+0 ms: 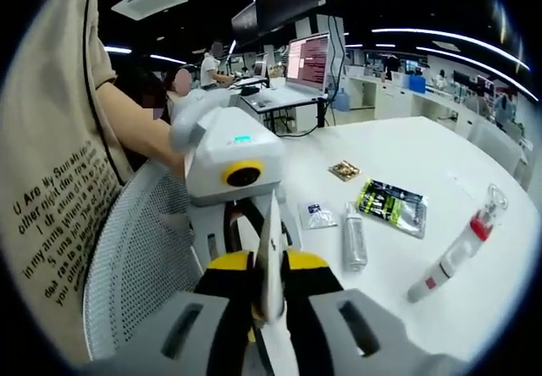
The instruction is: Arrange the skincare products in the storage area until every visible bottle or jar stands upright without overlapping.
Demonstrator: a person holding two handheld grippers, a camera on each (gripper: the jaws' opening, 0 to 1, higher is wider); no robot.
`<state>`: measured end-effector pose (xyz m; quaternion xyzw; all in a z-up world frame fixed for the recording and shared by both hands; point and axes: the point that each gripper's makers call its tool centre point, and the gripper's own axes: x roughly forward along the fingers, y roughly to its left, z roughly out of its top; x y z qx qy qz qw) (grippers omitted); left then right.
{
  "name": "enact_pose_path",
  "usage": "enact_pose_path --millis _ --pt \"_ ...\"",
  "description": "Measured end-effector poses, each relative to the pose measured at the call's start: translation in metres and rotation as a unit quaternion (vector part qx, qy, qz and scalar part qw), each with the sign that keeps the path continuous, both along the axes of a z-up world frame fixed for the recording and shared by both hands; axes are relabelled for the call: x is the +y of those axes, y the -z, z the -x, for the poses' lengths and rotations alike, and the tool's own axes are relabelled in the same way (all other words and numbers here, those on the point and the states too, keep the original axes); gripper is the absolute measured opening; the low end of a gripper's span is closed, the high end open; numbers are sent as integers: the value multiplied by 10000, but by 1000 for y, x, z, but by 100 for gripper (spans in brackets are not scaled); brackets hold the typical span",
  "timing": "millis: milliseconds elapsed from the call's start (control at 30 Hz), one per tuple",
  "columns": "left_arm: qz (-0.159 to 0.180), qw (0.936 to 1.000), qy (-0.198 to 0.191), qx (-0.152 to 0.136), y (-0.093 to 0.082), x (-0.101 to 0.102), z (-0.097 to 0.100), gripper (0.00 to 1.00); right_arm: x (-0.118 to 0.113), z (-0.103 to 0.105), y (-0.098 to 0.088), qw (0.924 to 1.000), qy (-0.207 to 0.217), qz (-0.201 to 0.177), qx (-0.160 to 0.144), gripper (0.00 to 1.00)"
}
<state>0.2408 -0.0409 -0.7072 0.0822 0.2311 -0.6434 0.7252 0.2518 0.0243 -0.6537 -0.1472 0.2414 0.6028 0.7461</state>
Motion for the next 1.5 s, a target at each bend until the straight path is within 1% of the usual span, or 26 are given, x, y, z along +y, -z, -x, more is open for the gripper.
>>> enact_pose_path --millis 233,633,900,1133,1233,1367,1500 --pt "-49 10000 14 33 2 4 -2 23 -4 -3 0 10000 75 -23 38 13" --pt "-119 9999 37 37 6 9 -3 24 0 -1 1 9999 -111 32 48 13" --pt "-89 9999 -21 147 9 10 -6 26 -4 -4 1 9999 -117 53 64 13" --pt "-108 9998 -38 136 9 8 -7 26 -11 -7 1 9999 -61 81 112 13" --pt "-131 9998 -38 124 10 10 -7 28 -10 -7 1 9999 -73 85 116 13" --pt "-164 9998 -68 78 10 14 -9 32 -9 -6 1 9998 -126 96 110 13" --pt "-135 9999 -60 62 8 14 -10 31 -8 -5 1 9997 -197 109 100 13"
